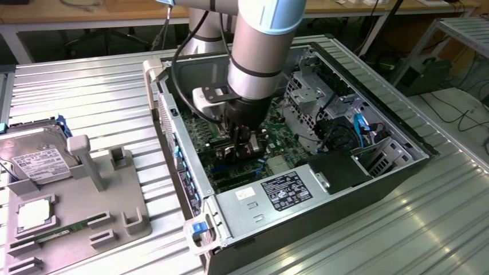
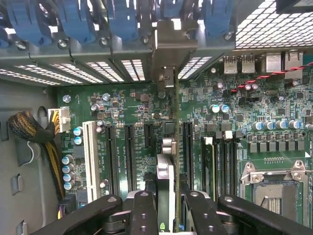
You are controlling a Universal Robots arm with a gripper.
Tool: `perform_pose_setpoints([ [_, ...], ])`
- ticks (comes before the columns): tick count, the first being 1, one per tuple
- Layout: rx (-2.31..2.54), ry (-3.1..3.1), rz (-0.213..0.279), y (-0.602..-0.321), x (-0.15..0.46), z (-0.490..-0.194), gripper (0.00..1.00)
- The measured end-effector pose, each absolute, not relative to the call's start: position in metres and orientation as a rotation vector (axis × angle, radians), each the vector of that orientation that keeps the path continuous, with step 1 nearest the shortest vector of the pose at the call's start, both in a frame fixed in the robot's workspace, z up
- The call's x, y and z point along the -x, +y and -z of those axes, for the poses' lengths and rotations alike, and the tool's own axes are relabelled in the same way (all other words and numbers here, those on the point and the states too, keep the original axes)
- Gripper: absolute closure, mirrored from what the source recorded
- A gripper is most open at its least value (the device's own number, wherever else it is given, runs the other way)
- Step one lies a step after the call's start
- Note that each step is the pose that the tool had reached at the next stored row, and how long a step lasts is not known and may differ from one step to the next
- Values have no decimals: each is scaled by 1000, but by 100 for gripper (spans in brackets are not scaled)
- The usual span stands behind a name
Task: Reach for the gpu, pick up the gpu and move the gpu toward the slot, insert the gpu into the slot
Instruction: 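Insert the gpu into the slot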
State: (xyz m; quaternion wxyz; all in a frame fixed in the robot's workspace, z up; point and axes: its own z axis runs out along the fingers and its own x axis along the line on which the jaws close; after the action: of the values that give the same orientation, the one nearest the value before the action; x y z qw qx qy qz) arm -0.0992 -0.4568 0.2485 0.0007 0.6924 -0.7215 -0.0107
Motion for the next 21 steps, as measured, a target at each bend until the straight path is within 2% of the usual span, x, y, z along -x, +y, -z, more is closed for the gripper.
perform_pose_setpoints([
  [18,-2178,-2264,36,-456,100,-248,73],
  [21,-2191,-2277,67,-456,100,-248,73],
])
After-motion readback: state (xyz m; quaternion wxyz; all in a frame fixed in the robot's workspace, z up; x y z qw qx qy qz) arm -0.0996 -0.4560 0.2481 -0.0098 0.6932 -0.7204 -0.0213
